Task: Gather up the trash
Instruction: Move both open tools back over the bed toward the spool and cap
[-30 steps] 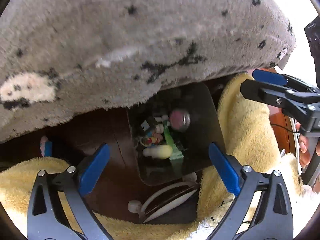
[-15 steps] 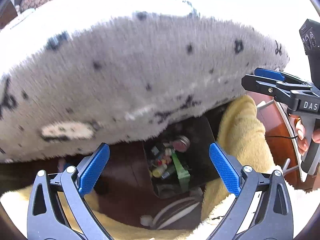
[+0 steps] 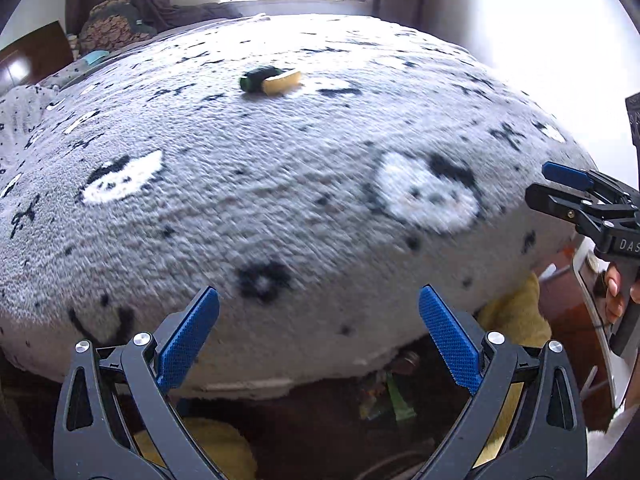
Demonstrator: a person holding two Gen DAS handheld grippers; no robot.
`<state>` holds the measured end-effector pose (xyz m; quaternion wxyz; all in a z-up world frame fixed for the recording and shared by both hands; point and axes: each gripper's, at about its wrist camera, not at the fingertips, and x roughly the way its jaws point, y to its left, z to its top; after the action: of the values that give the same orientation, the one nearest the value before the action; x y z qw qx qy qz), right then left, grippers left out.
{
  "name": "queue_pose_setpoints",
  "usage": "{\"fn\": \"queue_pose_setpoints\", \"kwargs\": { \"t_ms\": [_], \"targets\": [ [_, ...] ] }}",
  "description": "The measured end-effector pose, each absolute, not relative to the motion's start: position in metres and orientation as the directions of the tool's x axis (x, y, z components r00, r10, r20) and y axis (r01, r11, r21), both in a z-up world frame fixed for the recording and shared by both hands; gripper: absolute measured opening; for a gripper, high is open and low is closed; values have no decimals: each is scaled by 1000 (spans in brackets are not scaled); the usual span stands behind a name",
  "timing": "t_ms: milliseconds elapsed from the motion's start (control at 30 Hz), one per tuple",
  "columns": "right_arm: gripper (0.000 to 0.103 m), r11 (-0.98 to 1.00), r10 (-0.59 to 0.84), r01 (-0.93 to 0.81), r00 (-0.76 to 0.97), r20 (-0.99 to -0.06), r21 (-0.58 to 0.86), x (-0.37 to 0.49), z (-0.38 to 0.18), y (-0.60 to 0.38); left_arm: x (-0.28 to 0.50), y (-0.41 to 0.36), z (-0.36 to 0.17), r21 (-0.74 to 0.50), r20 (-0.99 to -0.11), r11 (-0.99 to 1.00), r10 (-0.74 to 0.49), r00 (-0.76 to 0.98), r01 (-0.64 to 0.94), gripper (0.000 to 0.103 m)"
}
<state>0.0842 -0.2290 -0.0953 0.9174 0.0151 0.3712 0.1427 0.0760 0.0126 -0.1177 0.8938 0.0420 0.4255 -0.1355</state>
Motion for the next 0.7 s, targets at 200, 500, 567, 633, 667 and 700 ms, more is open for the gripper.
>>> {"fn": "queue_pose_setpoints", "kwargs": {
  "t_ms": [200, 500, 567, 633, 667, 700],
  "targets": [
    [90, 956, 278, -264, 681, -678, 127, 133, -86, -207, 117, 39, -110, -37, -766, 971, -179, 617, 235, 95],
    [90, 933, 335, -324, 633, -698, 154, 226, -88, -146, 157, 62, -105, -29, -766, 975, -163, 622, 220, 95],
    [90, 933, 326, -335, 633, -702, 131, 240, -90, -132, 165, 66, -101, -7, -765, 976, -146, 627, 218, 95],
    [90, 933, 319, -341, 628, -710, 117, 255, -92, -117, 173, 68, -99, -2, -766, 976, -141, 627, 217, 95],
    [90, 931, 321, -345, 623, -714, 117, 262, -93, -111, 177, 70, -98, -3, -767, 976, -141, 626, 216, 95],
    [89, 930, 320, -349, 618, -718, 114, 267, -94, -106, 181, 71, -98, -4, -768, 977, -140, 625, 215, 95]
  ]
}}
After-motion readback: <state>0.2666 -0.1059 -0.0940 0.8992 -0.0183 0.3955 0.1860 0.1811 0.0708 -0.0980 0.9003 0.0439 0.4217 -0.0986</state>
